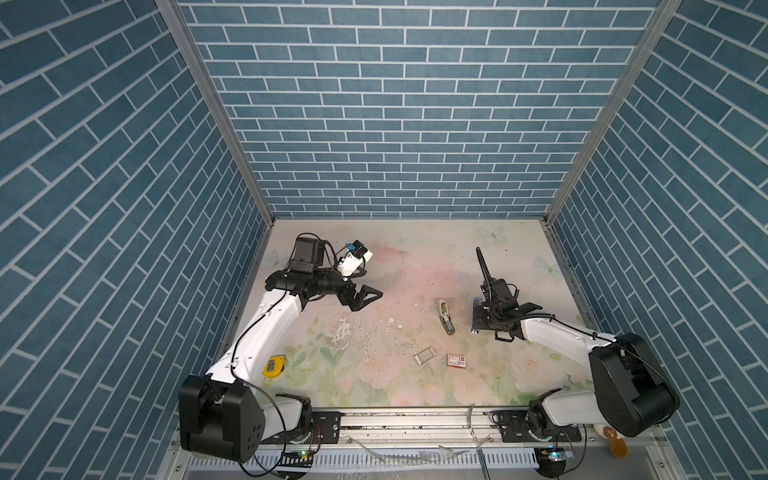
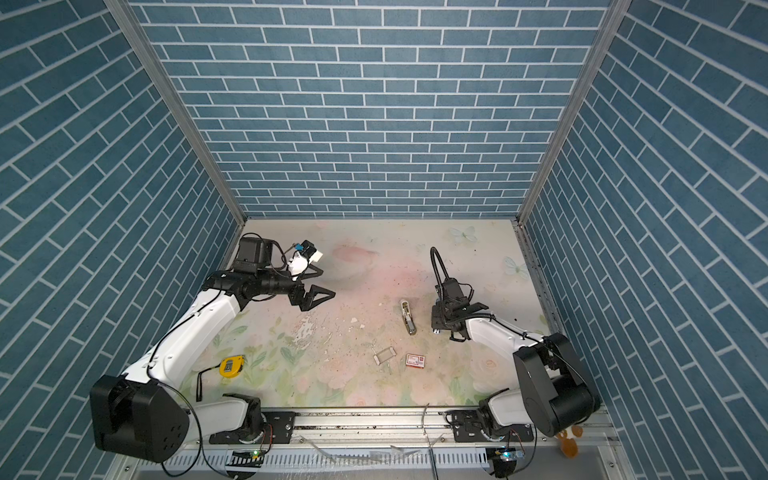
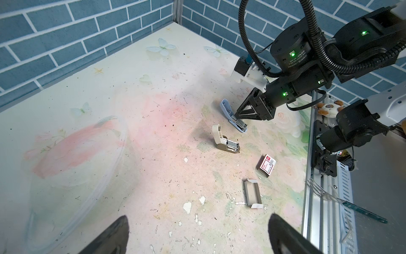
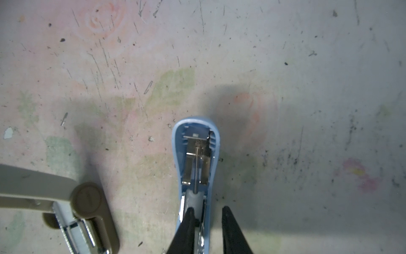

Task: Load the staples into the stapler
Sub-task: 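Release the blue stapler and move the right gripper over the cream stapler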

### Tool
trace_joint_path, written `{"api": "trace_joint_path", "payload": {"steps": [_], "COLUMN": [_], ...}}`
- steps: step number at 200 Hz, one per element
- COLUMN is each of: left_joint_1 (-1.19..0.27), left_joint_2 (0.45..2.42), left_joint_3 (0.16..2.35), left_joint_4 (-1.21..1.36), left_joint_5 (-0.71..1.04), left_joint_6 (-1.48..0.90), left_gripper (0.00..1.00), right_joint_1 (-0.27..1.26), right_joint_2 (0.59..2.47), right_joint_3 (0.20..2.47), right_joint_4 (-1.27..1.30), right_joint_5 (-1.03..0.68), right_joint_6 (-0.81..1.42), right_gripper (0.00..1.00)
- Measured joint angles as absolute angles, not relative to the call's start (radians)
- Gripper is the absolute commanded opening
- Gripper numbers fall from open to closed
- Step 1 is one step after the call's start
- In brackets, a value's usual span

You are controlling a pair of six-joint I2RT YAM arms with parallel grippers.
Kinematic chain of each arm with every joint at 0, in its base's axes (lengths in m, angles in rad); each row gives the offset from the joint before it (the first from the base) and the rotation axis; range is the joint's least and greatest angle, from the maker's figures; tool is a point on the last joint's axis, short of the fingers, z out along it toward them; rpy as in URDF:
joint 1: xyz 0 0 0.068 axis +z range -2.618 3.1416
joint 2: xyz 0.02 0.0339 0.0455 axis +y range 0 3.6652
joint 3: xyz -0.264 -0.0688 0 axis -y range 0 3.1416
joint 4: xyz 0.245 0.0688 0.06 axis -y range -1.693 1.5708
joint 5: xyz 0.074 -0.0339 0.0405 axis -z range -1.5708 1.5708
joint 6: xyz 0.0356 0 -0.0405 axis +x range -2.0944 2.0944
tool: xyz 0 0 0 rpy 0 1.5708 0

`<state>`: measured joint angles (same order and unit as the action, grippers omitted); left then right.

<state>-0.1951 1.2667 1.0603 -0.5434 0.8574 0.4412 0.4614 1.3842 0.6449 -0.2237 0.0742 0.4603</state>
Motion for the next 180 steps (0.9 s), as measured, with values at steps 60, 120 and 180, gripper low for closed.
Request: {"api": "trace_joint_path", "payload": {"steps": [60, 120, 180], "left_joint_1": [-0.195, -0.195, -0.197], "left_joint_2": [1.267, 1.267, 1.277], "left_joint_3": [1.060, 1.060, 1.082], "left_joint_4": [-0.540, -0.540, -0.588], "left_joint_5": [0.857, 0.857, 0.858], "left_joint_6": [0.441, 0.441, 0.481], "left_gripper": [1.00, 1.00, 1.00], "right_joint_1": [0.460, 0.460, 0.479], "right_joint_2": [1.384, 1.380, 1.272], "right_joint_3": [0.645, 0.645, 0.677], "right_joint_4": [-0.233, -0.244, -0.253], "right_joint_5": [0.055, 0.048, -0.107], "right_joint_6": [0.445, 0.443, 0.389], "right_gripper": [0.20, 0.25, 0.40]}}
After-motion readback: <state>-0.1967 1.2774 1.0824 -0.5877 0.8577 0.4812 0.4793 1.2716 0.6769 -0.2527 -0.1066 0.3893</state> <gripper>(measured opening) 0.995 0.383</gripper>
